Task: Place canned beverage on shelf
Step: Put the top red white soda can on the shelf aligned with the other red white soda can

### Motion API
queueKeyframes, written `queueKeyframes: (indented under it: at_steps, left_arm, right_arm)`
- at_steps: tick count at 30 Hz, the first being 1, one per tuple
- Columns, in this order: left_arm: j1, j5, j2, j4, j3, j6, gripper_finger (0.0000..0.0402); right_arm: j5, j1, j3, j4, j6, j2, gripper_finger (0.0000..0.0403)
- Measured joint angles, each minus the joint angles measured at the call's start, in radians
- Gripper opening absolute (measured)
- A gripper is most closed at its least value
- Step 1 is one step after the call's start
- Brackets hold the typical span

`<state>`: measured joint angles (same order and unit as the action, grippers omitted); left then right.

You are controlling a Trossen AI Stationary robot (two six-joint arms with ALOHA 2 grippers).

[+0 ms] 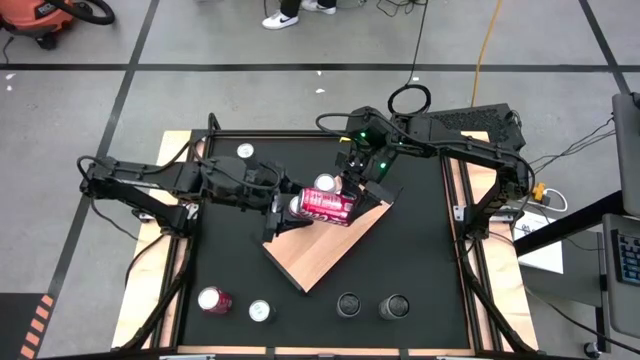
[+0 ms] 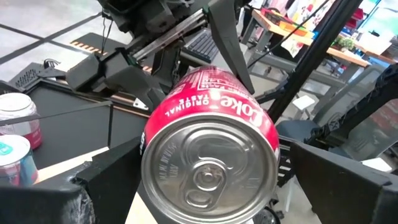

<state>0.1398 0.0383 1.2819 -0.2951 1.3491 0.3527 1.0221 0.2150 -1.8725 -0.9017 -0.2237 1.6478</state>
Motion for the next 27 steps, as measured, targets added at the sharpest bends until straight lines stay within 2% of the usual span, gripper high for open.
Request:
queueKeyframes:
  at_steps: [14,27]
  left_arm:
    - [-0.003,-0.001,0.000,0.000,0.000,0.000,0.0395]
    - [-0.003,-0.004,0.000,-0.003,0.000,-0.005,0.0320]
  right_arm:
    - [0.000,0.000,0.000,0.001,0.003,0.000,0.0277]
    - [0.005,0.000,0.000,0.008,0.004,0.000,0.0277]
